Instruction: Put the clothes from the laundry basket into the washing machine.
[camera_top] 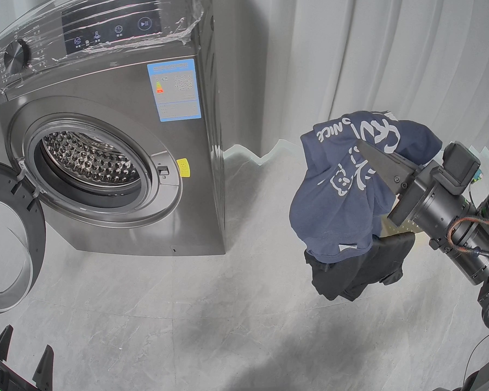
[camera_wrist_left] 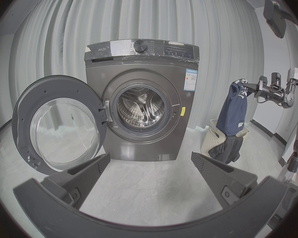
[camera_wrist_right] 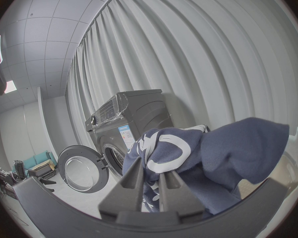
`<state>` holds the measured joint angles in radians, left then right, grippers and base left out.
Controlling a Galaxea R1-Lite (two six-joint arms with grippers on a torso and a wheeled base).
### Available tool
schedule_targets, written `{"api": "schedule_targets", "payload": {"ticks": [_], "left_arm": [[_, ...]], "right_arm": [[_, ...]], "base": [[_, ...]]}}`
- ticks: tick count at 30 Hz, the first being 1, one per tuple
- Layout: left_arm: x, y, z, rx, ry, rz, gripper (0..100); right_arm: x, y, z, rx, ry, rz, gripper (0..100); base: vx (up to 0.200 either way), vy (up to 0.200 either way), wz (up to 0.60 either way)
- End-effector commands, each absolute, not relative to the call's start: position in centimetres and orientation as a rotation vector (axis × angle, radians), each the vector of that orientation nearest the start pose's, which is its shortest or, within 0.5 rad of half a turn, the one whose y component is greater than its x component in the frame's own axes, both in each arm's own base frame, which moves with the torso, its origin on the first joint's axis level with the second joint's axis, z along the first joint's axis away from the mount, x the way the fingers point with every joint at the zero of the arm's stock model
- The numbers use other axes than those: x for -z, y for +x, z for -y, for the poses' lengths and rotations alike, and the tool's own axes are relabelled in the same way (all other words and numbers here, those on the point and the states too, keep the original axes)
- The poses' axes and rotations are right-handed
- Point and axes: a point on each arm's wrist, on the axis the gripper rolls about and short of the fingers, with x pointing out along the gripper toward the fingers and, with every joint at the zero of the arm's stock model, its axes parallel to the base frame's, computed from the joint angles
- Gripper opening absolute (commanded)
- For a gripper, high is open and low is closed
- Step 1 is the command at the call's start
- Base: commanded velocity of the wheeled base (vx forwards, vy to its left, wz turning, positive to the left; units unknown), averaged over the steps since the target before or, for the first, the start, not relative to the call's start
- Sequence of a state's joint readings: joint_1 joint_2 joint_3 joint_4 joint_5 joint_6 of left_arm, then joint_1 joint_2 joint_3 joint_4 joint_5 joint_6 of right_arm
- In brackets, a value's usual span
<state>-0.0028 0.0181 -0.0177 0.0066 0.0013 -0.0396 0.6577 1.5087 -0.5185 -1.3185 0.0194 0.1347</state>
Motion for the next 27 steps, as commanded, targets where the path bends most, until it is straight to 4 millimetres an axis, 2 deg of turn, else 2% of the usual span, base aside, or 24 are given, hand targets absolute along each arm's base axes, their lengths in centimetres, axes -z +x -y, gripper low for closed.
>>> {"api": "schedule_targets", "payload": {"ticks": [1, 17, 20, 23, 27], "left_arm": [[-7.6, -2.2, 0.0, 0.001, -0.040, -0.015, 100], [-7.6, -2.2, 0.0, 0.001, -0.040, -0.015, 100], [-7.6, -2.2, 0.0, 0.001, -0.040, -0.014, 100], [-7.6, -2.2, 0.0, 0.001, -0.040, -0.015, 100], [-7.6, -2.2, 0.0, 0.001, -0.040, -0.015, 100]], "right_arm": [[-22.9, 18.7, -14.6, -0.696, 0.237, 0.281, 0], [-23.2, 18.4, -15.5, -0.740, 0.260, 0.324, 0], [-23.6, 18.4, -15.7, -0.742, 0.272, 0.341, 0], [-23.1, 18.8, -15.5, -0.726, 0.264, 0.321, 0], [-22.5, 19.3, -15.6, -0.713, 0.255, 0.300, 0]], "base": [[0.000, 0.200, 0.00], [0.000, 0.200, 0.00], [0.000, 0.000, 0.00], [0.000, 0.000, 0.00], [-0.200, 0.000, 0.00]]}}
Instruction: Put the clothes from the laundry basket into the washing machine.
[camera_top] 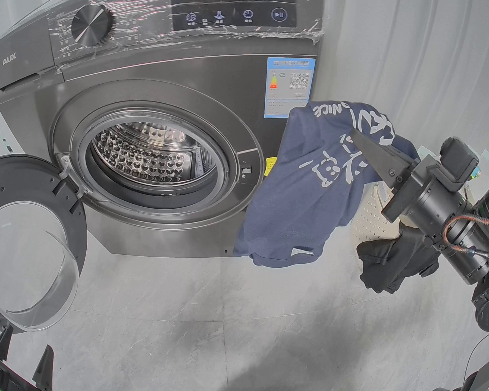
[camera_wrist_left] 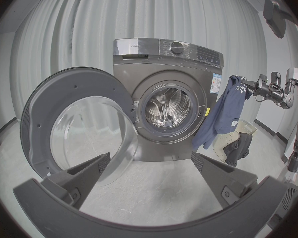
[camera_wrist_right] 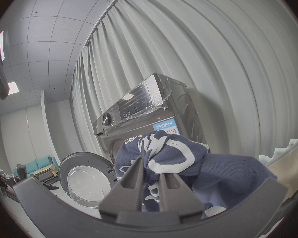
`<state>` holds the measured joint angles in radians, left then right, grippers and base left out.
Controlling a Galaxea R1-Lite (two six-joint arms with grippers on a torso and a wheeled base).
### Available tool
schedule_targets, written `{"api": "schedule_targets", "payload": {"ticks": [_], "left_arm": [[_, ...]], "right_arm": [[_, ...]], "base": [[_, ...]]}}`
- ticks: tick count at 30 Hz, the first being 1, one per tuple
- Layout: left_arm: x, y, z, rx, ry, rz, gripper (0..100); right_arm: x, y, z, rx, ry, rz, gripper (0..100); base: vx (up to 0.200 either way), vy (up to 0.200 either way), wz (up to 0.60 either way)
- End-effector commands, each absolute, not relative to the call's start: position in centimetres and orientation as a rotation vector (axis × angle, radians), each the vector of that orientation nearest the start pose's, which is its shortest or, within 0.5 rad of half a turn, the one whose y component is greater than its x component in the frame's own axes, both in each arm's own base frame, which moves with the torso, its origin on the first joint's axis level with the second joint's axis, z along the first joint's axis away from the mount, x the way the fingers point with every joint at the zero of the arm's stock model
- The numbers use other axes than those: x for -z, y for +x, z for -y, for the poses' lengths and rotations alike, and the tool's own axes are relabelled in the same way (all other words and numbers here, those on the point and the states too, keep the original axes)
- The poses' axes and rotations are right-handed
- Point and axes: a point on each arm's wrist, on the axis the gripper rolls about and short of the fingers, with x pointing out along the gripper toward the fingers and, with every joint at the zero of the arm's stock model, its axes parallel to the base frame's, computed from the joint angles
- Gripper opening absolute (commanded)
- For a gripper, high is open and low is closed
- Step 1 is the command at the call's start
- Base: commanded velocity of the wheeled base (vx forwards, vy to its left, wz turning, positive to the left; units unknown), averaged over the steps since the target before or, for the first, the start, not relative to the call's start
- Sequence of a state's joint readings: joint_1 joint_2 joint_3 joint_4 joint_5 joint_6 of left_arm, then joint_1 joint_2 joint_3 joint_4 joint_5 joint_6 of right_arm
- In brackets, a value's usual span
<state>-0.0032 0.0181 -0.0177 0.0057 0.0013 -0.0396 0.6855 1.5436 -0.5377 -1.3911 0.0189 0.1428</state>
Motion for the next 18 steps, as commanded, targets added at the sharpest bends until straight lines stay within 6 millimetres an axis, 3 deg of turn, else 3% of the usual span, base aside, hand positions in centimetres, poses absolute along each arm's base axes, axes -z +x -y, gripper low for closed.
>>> {"api": "schedule_targets", "payload": {"ticks": [1, 8, 14, 18], "left_arm": [[-7.60, -2.21, -0.01, 0.001, -0.040, -0.015, 100], [-7.59, -2.23, -0.01, 0.001, -0.040, -0.012, 100], [-7.59, -2.22, -0.01, 0.001, -0.041, -0.014, 100], [-7.59, -2.22, -0.01, 0.001, -0.041, -0.014, 100]], "right_arm": [[-22.55, 19.31, -15.60, -0.712, 0.255, 0.300, 0], [-22.53, 19.34, -15.51, -0.703, 0.256, 0.299, 0], [-22.08, 19.36, -15.43, -0.699, 0.249, 0.280, 0], [-22.06, 19.39, -15.45, -0.698, 0.249, 0.280, 0]], "base": [[-0.200, 0.000, 0.00], [-0.200, 0.000, 0.00], [0.000, 0.000, 0.00], [0.000, 0.200, 0.00]]}}
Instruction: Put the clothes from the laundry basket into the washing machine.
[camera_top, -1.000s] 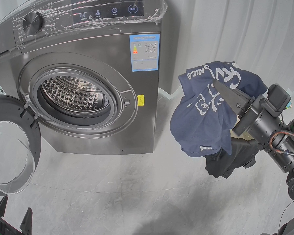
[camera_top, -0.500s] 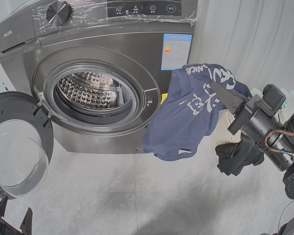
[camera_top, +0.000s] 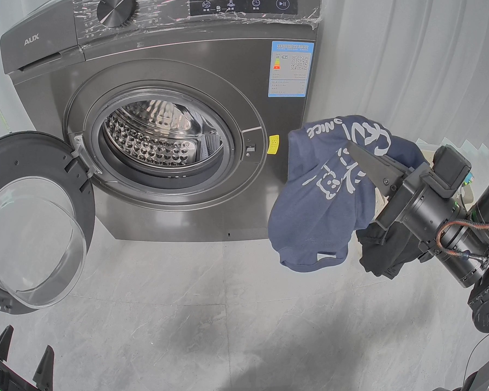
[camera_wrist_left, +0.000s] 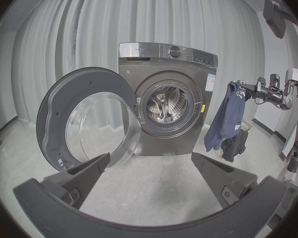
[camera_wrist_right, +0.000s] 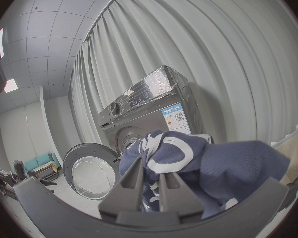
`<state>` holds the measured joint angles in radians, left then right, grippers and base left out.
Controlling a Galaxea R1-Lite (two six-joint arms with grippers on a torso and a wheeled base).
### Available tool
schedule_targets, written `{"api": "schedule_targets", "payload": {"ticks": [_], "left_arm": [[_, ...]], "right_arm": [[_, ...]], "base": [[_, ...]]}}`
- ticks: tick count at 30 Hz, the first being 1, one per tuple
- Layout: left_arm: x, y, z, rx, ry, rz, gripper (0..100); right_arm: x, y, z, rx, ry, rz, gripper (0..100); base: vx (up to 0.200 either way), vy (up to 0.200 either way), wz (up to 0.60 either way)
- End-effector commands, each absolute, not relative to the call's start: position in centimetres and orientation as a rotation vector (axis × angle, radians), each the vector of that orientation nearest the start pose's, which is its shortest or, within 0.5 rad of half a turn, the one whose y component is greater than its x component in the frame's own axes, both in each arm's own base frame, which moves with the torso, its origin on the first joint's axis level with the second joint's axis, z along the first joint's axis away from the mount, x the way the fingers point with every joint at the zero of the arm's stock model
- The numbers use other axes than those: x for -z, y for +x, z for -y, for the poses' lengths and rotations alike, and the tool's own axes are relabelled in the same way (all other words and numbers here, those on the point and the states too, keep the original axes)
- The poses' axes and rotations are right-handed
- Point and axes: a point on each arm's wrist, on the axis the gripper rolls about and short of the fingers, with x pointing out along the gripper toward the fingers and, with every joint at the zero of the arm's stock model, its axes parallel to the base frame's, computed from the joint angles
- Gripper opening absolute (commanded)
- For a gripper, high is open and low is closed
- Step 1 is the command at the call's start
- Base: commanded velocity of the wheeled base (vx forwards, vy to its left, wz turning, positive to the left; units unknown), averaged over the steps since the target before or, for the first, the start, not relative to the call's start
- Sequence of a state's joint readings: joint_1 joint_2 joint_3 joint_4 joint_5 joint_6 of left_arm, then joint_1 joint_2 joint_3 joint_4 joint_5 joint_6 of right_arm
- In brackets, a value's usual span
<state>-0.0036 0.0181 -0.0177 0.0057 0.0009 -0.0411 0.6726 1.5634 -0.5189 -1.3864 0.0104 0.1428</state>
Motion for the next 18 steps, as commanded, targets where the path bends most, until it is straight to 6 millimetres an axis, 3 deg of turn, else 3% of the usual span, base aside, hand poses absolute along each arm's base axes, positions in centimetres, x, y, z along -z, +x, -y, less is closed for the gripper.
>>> {"api": "schedule_targets", "payload": {"ticks": [1, 18], "left_arm": [[-7.59, -2.22, -0.01, 0.001, -0.041, -0.014, 100], [-7.59, -2.22, -0.01, 0.000, -0.043, -0.014, 100]], "right_arm": [[-22.06, 19.39, -15.45, -0.698, 0.249, 0.280, 0], [-21.88, 19.54, -15.37, -0.690, 0.246, 0.275, 0]], "base": [[0.000, 0.200, 0.00], [0.000, 0.188, 0.00]]}}
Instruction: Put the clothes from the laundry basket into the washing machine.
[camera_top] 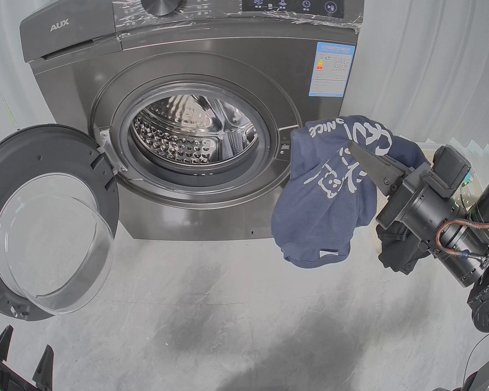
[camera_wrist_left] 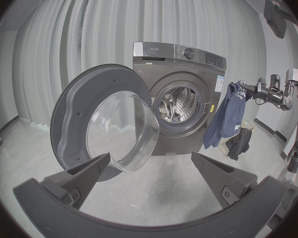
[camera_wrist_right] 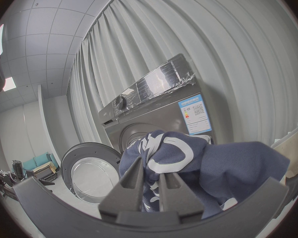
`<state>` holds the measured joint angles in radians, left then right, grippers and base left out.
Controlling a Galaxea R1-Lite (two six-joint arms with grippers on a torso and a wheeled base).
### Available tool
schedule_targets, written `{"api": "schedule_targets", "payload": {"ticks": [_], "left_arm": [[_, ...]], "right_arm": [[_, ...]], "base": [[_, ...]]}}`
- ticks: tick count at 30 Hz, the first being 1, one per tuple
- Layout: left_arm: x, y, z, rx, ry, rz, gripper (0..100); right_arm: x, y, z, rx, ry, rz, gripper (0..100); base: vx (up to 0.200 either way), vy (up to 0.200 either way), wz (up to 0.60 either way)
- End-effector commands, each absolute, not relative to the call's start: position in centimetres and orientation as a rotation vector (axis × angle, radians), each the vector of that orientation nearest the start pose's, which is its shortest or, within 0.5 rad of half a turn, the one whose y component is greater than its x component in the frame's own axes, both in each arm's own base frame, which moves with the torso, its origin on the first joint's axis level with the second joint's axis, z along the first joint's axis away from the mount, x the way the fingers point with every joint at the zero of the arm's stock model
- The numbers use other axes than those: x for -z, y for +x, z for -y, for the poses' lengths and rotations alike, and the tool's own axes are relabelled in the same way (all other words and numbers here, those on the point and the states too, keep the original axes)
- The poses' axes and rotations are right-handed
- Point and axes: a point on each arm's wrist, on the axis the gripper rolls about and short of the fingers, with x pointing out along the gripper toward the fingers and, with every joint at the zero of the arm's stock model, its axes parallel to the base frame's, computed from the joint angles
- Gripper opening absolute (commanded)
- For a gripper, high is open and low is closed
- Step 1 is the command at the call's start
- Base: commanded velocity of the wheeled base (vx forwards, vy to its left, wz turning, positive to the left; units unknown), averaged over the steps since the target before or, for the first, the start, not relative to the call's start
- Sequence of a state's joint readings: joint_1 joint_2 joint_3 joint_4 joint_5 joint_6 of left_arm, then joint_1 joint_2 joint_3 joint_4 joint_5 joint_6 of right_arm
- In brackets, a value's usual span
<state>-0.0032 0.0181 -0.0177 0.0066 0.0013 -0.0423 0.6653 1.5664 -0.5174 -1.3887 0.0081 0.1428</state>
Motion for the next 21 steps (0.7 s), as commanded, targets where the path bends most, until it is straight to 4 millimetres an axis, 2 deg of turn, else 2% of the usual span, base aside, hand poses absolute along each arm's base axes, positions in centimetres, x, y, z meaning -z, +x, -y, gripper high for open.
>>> {"api": "schedule_targets", "payload": {"ticks": [1, 15, 18, 21], "left_arm": [[-7.6, -2.2, 0.0, 0.001, -0.043, -0.012, 100], [-7.6, -2.3, 0.0, -0.002, -0.040, -0.009, 100], [-7.6, -2.3, 0.0, -0.006, -0.035, -0.006, 100], [-7.6, -2.3, 0.0, -0.006, -0.026, -0.005, 100]], "right_arm": [[-21.8, 19.6, -15.4, -0.691, 0.247, 0.273, 0], [-21.0, 19.4, -15.6, -0.701, 0.235, 0.238, 0], [-19.7, 19.6, -16.1, -0.714, 0.210, 0.183, 0], [-19.6, 20.2, -17.2, -0.724, 0.201, 0.193, 0]], "base": [[0.000, 0.000, 0.00], [0.000, 0.000, 0.00], [0.000, 0.000, 0.00], [0.000, 0.000, 0.00]]}}
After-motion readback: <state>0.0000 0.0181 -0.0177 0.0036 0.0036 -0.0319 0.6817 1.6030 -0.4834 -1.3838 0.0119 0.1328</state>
